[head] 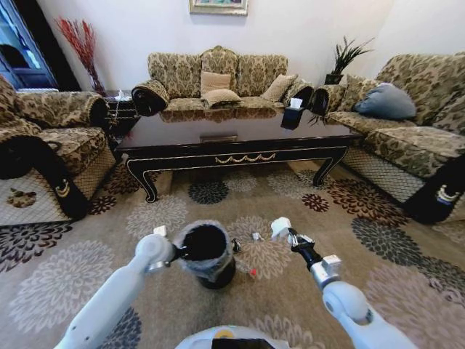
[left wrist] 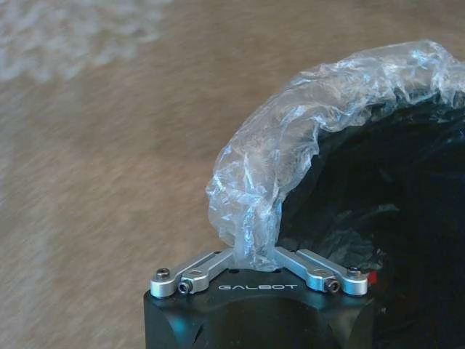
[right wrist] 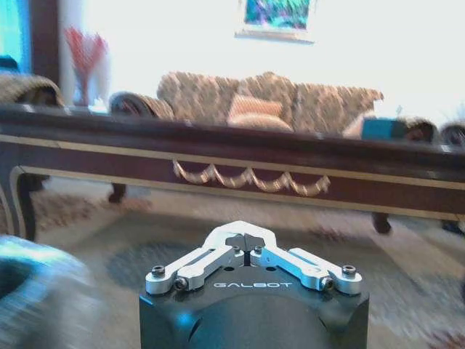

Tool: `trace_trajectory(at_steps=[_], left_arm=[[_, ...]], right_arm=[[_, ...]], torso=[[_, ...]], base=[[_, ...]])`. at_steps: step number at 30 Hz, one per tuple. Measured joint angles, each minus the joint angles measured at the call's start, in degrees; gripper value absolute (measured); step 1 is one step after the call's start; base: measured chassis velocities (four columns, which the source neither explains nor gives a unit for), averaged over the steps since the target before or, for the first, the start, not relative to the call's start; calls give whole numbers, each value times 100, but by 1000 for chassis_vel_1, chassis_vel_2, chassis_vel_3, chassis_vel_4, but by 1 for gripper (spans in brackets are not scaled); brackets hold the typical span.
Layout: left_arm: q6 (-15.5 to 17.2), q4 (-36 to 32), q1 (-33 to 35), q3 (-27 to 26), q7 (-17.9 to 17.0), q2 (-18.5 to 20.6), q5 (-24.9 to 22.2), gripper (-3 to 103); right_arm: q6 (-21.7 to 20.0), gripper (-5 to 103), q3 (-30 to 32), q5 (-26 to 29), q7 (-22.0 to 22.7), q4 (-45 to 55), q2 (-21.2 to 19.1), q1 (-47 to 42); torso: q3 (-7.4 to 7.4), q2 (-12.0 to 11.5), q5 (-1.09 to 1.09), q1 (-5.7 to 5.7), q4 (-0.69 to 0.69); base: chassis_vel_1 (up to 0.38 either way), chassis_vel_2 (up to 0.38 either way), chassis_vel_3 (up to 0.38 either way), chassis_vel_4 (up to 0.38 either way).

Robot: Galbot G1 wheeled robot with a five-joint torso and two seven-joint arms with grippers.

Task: Move to the front of the table and pick up the trash from the floor, then place it into the trash bin.

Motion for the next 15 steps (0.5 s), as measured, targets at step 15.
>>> trace_trajectory(at_steps=[15], left_arm=[[-1, 798, -1557, 1861, -183, -811, -107, 0]], right_arm=[[-109, 0, -39, -281, -26, 1168, -38, -736]], torso=[[0, 0, 1, 0, 2]], base=[[0, 0, 0, 0]])
